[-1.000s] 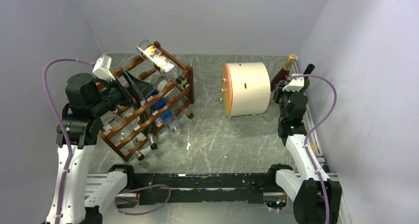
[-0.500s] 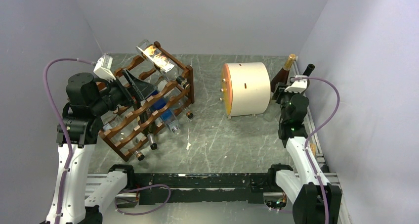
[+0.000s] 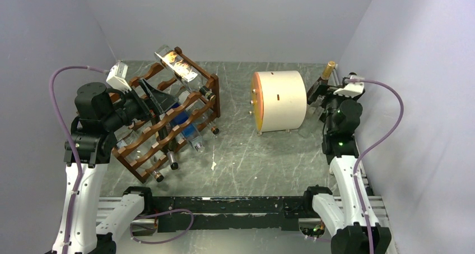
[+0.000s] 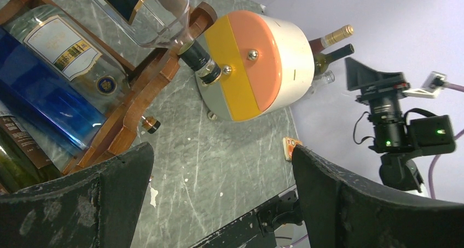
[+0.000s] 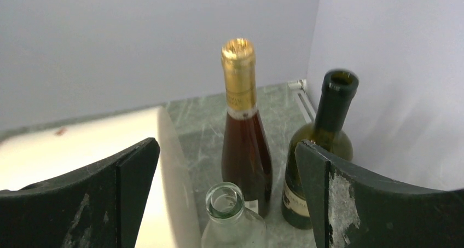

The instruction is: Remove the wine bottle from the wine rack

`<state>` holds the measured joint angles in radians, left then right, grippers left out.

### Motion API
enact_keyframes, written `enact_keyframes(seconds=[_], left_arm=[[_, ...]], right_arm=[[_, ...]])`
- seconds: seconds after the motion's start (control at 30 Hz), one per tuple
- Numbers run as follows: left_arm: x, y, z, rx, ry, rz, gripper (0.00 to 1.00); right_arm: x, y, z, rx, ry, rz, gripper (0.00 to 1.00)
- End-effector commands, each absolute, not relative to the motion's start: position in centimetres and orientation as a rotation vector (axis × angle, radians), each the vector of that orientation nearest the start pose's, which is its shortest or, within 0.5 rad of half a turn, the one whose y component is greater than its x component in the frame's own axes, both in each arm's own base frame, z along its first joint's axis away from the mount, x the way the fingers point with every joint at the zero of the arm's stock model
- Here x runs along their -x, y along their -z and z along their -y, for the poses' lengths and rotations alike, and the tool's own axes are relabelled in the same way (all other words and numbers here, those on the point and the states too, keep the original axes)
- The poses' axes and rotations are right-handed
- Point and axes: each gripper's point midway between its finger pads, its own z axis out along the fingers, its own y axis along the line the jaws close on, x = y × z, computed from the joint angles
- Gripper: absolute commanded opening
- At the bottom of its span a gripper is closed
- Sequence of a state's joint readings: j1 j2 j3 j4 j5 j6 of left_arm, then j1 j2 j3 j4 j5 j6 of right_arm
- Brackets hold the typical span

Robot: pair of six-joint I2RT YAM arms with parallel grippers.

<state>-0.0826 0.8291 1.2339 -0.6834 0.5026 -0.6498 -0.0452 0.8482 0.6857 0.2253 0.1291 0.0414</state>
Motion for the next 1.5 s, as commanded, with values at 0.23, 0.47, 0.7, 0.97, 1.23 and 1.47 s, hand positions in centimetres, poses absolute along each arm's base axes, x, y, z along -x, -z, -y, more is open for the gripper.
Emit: enact_keyframes(seconds=[0.23, 0.47, 0.7, 0.97, 1.23, 1.47], left_arm=[[-23.0, -36.3, 13.1, 0.15, 0.987, -1.926, 0.99], [-24.0, -35.6, 13.0, 0.175, 0.974, -1.953, 1.0], [-26.8, -35.0, 12.3, 0.219, 0.895, -2.035, 1.0], [-31.8, -34.7, 11.8, 0.356, 0.844, -2.079, 1.0], [-36.6, -34.6, 11.4, 0.54, 0.623, -2.036, 0.99], [-39.6, -33.8, 11.1, 0.787, 0.395, -2.025, 0.99]], right_arm=[[-31.3, -43.5, 0.6, -0.157, -0.143, -1.23, 1.0], [-30.7, -45.7, -3.3, -0.177, -0.489, -1.196, 1.0], [-30.5, -44.5, -7.4, -0.085, -0.698, -1.28, 1.0], [-29.6, -44.0, -8.0, -0.191, -0.587, -1.28, 1.0], [-28.5, -42.7, -8.0, -0.157, -0.404, -1.29, 1.0], [-27.8, -42.5, -8.7, -0.107, -0.381, -1.274, 1.0]])
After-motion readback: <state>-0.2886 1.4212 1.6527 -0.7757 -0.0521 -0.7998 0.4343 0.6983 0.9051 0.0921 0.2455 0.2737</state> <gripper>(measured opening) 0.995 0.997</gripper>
